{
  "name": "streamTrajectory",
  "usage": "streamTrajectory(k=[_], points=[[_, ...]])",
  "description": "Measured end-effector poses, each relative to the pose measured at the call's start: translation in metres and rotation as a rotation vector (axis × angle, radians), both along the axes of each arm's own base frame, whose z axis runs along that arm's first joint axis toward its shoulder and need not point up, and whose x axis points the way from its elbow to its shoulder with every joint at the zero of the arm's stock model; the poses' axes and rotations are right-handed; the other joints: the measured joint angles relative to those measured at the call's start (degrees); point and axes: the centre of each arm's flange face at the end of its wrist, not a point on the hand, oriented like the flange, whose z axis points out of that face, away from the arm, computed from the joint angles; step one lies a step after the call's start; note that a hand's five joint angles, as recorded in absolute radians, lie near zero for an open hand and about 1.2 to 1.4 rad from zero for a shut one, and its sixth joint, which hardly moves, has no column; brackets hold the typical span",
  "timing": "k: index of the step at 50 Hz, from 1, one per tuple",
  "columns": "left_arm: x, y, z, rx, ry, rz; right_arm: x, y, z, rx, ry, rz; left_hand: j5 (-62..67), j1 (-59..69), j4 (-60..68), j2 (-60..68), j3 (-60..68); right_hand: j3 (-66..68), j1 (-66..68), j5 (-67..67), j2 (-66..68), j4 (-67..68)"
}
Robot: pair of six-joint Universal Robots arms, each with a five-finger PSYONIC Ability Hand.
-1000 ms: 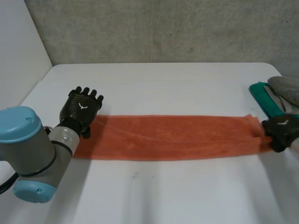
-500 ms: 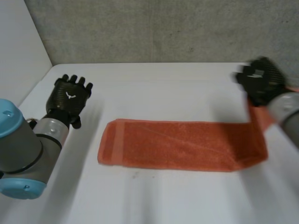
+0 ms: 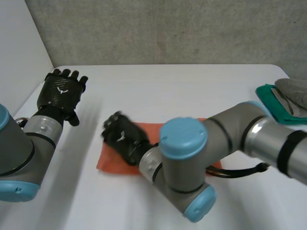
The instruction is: Fold the laundry.
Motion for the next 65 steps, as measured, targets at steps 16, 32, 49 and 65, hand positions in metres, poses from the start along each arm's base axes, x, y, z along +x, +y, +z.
streamTrajectory(k=[16,32,49,65], points=[[-0.034,0.020,0.006,-0.030,0.008,-0.113,-0.129,-0.050,0.012,0.437,-0.105,-0.437,0.0,0.0,0.0,0.0,0.0,0.0,0.0,0.0,0.0,0.0],[-0.041,0.024,-0.003,-0.007,-0.004,-0.134,-0.198,-0.081,-0.011,0.250,-0.035,-0.623,0.0,0.0,0.0,0.0,0.0,55.6,41.4,51.8,53.1,54.7],[-0.029,0.023,0.009,-0.026,0.006,-0.085,-0.066,-0.002,0.031,-0.124,0.044,-0.145,0.0,0.0,0.0,0.0,0.0,55.6,42.2,52.6,53.1,54.8],[-0.050,0.031,0.030,-0.034,0.157,-0.138,-0.086,-0.022,0.028,0.287,-0.182,-0.227,0.0,0.0,0.0,0.0,0.0,0.0,-0.1,0.0,-0.2,0.0]])
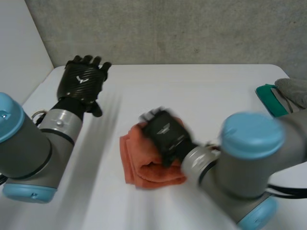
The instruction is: Fold the laundry.
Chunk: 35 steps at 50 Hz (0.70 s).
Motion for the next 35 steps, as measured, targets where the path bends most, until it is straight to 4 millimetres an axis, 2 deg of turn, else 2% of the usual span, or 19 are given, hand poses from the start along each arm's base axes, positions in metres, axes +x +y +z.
streamTrajectory(k=[2,3,6,8,12,14,16,20,21,22,26,31,35], points=[[-0.009,0.005,0.004,0.008,0.026,-0.033,-0.008,-0.010,0.004,0.043,-0.045,-0.051,0.0,0.0,0.0,0.0,0.0,0.0,0.0,0.0,0.0,0.0],[-0.015,0.009,0.005,0.018,0.042,-0.055,-0.022,-0.026,0.009,0.114,-0.118,-0.129,0.0,0.0,0.0,0.0,0.0,0.0,0.0,0.0,0.0,0.0],[-0.028,0.017,0.005,0.048,0.072,-0.105,-0.034,-0.038,0.013,0.186,-0.185,-0.196,0.0,0.0,0.0,0.0,0.0,0.0,0.0,0.0,0.0,0.0],[-0.049,0.030,0.001,0.116,0.115,-0.180,-0.049,-0.048,0.015,0.286,-0.251,-0.264,0.0,0.0,0.0,0.0,0.0,0.0,0.0,0.0,0.0,0.0],[-0.065,0.039,-0.006,0.185,0.141,-0.227,-0.053,-0.050,0.014,0.330,-0.260,-0.281,0.0,0.0,0.0,0.0,0.0,0.0,0.0,0.0,0.0,0.0],[-0.079,0.044,-0.021,0.278,0.153,-0.257,-0.052,-0.052,0.012,0.359,-0.248,-0.286,0.0,0.0,0.0,0.0,0.0,0.0,0.0,0.0,0.0,0.0],[-0.084,0.043,-0.030,0.321,0.147,-0.258,-0.050,-0.054,0.008,0.369,-0.236,-0.288,0.0,0.1,0.0,0.0,0.0,0.0,0.0,0.0,0.0,0.0],[-0.088,0.041,-0.044,0.369,0.131,-0.247,-0.047,-0.057,0.003,0.382,-0.219,-0.290,0.0,0.1,0.0,0.0,0.0,0.0,0.0,0.0,0.0,0.0],[-0.090,0.038,-0.059,0.417,0.102,-0.220,-0.044,-0.059,-0.003,0.399,-0.197,-0.290,0.0,0.1,0.0,0.0,0.0,0.0,0.0,0.0,0.0,0.0],[-0.090,0.038,-0.059,0.417,0.102,-0.220,-0.044,-0.059,-0.003,0.399,-0.197,-0.290,0.0,0.1,0.0,0.0,0.0,0.0,0.0,0.0,0.0,0.0],[-0.084,0.033,-0.080,0.472,0.047,-0.142,-0.039,-0.062,-0.007,0.413,-0.170,-0.285,0.0,0.2,0.0,0.0,0.0,0.0,0.0,0.0,0.0,0.0],[-0.076,0.034,-0.091,0.513,0.000,-0.078,-0.037,-0.063,-0.009,0.407,-0.155,-0.277,0.0,0.2,0.0,0.0,0.0,0.0,0.0,0.0,0.0,0.0],[-0.067,0.039,-0.100,0.563,-0.048,-0.040,-0.027,-0.059,-0.014,0.393,-0.126,-0.243,0.0,0.2,0.0,0.0,0.0,0.0,0.0,0.0,0.0,0.0]])
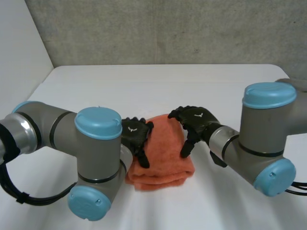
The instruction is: Fold the laundry.
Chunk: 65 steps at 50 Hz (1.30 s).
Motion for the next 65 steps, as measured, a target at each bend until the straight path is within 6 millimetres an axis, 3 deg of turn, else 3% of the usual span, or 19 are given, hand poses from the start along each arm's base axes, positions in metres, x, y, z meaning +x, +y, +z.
streamTrajectory(k=[13,20,25,28,31,33,35,36,37,38,43,52,65], points=[[0.011,0.011,-0.010,0.036,-0.074,-0.004,0.018,0.011,-0.034,-0.034,0.147,0.101,0.0,0.0,0.0,0.0,0.0,0.0,0.0,0.0,0.0,0.0],[0.011,0.011,-0.005,-0.018,-0.139,-0.049,0.013,0.004,-0.029,-0.098,0.210,0.059,0.0,-0.2,0.0,0.0,0.0,0.0,0.0,0.0,0.0,0.0],[0.010,0.007,0.018,-0.092,-0.118,-0.059,0.008,0.006,-0.008,-0.159,0.203,0.024,0.0,-0.2,0.0,0.0,0.0,0.0,0.0,-0.1,0.0,0.0],[0.012,0.001,0.046,-0.164,-0.060,-0.054,0.002,0.012,0.012,-0.215,0.174,0.002,0.0,-0.2,0.0,0.0,0.0,0.0,0.0,-0.1,0.0,0.0],[0.014,-0.002,0.060,-0.193,-0.030,-0.057,-0.001,0.015,0.020,-0.242,0.158,-0.007,0.0,-0.2,0.0,0.0,0.0,0.0,0.0,-0.1,0.0,0.0],[0.019,-0.006,0.091,-0.256,0.040,-0.081,-0.008,0.025,0.033,-0.294,0.125,-0.024,0.0,-0.2,0.0,0.0,0.0,0.0,0.0,-0.1,0.0,0.0],[0.020,-0.007,0.095,-0.265,0.051,-0.088,-0.009,0.026,0.034,-0.298,0.122,-0.025,0.0,-0.2,0.0,0.0,0.0,0.0,0.0,-0.1,0.0,0.0],[0.024,-0.009,0.118,-0.305,0.106,-0.135,-0.014,0.035,0.038,-0.322,0.102,-0.030,0.0,-0.2,0.0,0.0,0.0,0.0,0.0,-0.1,0.0,0.0],[0.024,-0.009,0.120,-0.307,0.110,-0.141,-0.015,0.038,0.038,-0.326,0.099,-0.029,0.0,-0.2,0.0,0.0,0.0,0.0,0.0,-0.1,0.0,0.0],[0.026,-0.009,0.131,-0.318,0.139,-0.185,-0.016,0.045,0.035,-0.328,0.095,-0.023,0.0,-0.2,0.0,0.0,0.0,0.0,0.0,-0.1,0.0,0.0],[0.033,-0.008,0.150,-0.293,0.195,-0.306,-0.017,0.066,0.019,-0.327,0.093,0.013,0.0,-0.2,0.0,0.0,0.0,0.0,0.0,-0.2,0.0,0.0],[0.040,-0.011,0.160,-0.187,0.242,-0.379,-0.001,0.096,-0.035,-0.312,0.143,0.120,0.0,-0.2,0.0,0.0,0.0,0.0,0.0,-0.1,0.0,0.0],[0.039,-0.011,0.156,-0.166,0.241,-0.372,0.019,0.089,-0.066,-0.399,0.216,0.173,0.0,-0.2,0.0,0.0,0.0,0.5,0.2,0.0,0.4,0.2]])
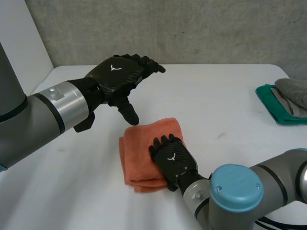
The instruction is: Fold the laundry.
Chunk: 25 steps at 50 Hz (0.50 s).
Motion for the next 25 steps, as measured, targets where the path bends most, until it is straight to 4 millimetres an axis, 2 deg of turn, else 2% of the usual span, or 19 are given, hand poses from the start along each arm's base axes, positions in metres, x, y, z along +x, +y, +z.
streamTrajectory(k=[9,19,25], points=[[0.001,0.000,-0.004,0.011,-0.004,0.002,0.011,-0.011,0.000,-0.035,-0.006,0.007,0.0,0.0,0.0,0.0,0.0,8.5,6.5,5.8,6.6,7.5],[0.002,0.000,-0.008,0.023,-0.007,0.006,0.021,-0.022,0.002,-0.056,-0.024,0.007,0.0,0.0,0.0,0.0,0.0,11.1,9.0,8.0,7.8,10.1],[0.002,0.001,-0.011,0.028,-0.009,0.006,0.031,-0.032,0.002,-0.071,-0.041,0.006,0.0,0.0,0.0,0.0,0.0,18.6,15.2,15.1,18.3,17.8]])
